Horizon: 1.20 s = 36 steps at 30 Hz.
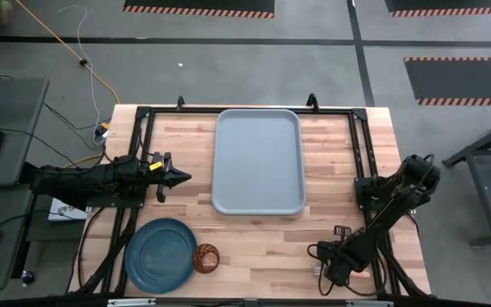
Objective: Pick and place plate/cup/fork/spoon on tray
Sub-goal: Put the orange spoon on the blue serving tray
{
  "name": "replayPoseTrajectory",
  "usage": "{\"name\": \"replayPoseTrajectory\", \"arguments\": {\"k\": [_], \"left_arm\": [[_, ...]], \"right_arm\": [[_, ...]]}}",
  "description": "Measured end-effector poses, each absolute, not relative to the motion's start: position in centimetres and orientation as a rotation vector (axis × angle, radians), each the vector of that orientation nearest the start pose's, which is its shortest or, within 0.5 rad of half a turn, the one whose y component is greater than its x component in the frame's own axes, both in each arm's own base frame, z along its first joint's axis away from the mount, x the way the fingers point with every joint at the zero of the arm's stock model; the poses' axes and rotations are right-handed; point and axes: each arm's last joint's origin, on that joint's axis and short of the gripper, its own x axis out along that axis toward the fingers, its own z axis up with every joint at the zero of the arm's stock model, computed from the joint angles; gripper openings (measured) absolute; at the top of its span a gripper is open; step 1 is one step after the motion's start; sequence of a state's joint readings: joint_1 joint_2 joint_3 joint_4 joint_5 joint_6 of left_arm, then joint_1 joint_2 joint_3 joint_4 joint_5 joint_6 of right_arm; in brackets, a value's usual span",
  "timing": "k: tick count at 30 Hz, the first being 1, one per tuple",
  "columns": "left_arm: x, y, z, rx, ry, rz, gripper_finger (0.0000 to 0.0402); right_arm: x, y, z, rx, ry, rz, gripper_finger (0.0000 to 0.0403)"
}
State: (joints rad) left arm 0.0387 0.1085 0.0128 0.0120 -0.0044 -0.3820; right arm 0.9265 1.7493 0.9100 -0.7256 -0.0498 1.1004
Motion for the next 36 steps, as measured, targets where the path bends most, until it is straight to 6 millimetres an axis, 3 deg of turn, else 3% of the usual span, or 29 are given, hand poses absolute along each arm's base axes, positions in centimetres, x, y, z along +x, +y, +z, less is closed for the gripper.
{"name": "replayPoseTrajectory", "arguments": {"k": [4, 8, 14, 20, 23, 28, 33, 36], "left_arm": [[10.3, 0.4, 16.0, -0.384, 0.074, 0.058, 0.0001], [10.3, 0.4, 16.0, -0.384, 0.075, 0.058, 0.0001], [10.3, 0.4, 16.0, -0.383, 0.074, 0.058, 0.0001], [10.3, 0.4, 16.0, -0.383, 0.073, 0.058, 0.0001], [10.3, 0.4, 16.0, -0.383, 0.073, 0.058, 0.0001], [10.3, 0.4, 16.1, -0.383, 0.073, 0.058, 0.0001], [10.3, 0.4, 16.0, -0.383, 0.074, 0.059, 0.0001], [10.3, 0.4, 16.0, -0.384, 0.074, 0.058, 0.0001]], "right_arm": [[16.8, 21.3, 12.8, 0.187, 1.618, -0.138, 0.0015], [16.7, 19.4, 14.7, 0.171, 1.585, -0.200, 0.0004], [16.5, 16.6, 19.9, 0.292, 1.456, -0.150, 0.0002], [18.0, 12.6, 24.3, 0.432, 1.168, -0.116, 0.0001], [20.3, 10.2, 25.6, 0.440, 0.979, -0.140, 0.0001], [26.0, 5.4, 28.6, 0.298, 0.768, -0.188, 0.0000], [31.2, -1.5, 31.4, 0.104, 0.806, -0.252, 0.0000], [34.0, -6.2, 31.9, 0.011, 0.895, -0.286, 0.0000]]}}
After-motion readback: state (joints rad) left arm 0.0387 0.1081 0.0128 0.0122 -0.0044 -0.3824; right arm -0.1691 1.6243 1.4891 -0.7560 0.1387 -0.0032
